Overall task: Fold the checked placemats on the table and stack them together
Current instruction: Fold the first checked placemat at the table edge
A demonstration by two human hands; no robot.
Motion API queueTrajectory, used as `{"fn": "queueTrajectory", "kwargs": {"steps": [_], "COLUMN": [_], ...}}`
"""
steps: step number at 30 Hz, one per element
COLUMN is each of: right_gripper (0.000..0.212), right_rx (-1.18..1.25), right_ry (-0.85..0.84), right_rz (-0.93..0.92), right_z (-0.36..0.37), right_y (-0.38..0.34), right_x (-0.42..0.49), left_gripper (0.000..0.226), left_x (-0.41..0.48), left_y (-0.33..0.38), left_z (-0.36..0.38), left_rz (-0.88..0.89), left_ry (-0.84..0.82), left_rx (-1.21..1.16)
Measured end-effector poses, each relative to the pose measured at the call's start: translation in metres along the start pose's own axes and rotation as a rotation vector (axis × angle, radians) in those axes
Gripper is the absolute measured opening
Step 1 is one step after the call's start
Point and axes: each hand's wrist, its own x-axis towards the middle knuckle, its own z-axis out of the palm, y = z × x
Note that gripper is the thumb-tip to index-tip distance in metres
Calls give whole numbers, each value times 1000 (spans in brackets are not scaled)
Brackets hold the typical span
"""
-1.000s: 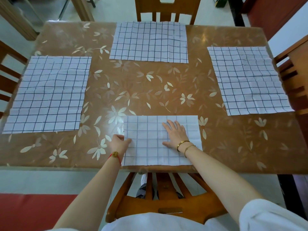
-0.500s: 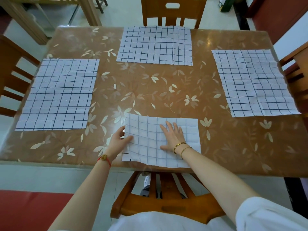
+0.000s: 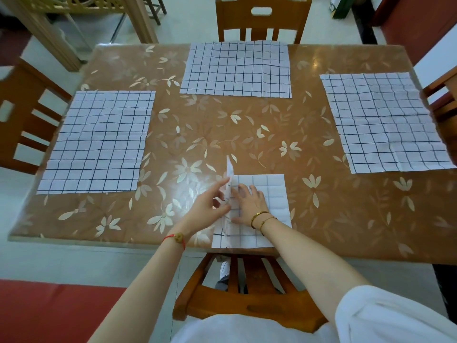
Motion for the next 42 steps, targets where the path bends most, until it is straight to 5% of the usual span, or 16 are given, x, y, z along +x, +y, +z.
{"fn": "queueTrajectory", "kwargs": {"steps": [5, 8, 11, 14, 16, 20, 26, 30, 42], "right_gripper": [68, 45, 21, 38, 57, 66, 16, 8, 24], "right_rx": [19, 390, 756, 1340, 1495, 1406, 1301, 1157, 909], "right_ry": [69, 181, 368, 369, 275, 124, 128, 228, 196], "right_rz": [-6, 12, 269, 515, 561, 606, 545, 570, 661], "right_z": [-19, -23, -11, -19, -24, -25, -14, -3, -4], "right_y": [-5, 10, 37, 56, 71, 91, 98, 106, 113], "right_x": [-10, -24, -29, -40, -48, -56, -59, -52, -33], "left_gripper": [62, 59, 61, 61, 60, 63, 48, 46, 37], "left_x": [8, 13, 20, 26, 30, 38, 31, 17, 9], "left_y": [13, 16, 17, 22, 25, 28, 11, -20, -41], "left_z": [29, 46, 63, 83, 96, 116, 112, 91, 85], "left_rz": [39, 37, 27, 5, -6, -21, 22, -49, -514], "left_ry": [-35, -37, -38, -40, -32, -16, 95, 127, 259], "left_rx": [66, 125, 202, 210, 178, 79, 146, 264, -25]}}
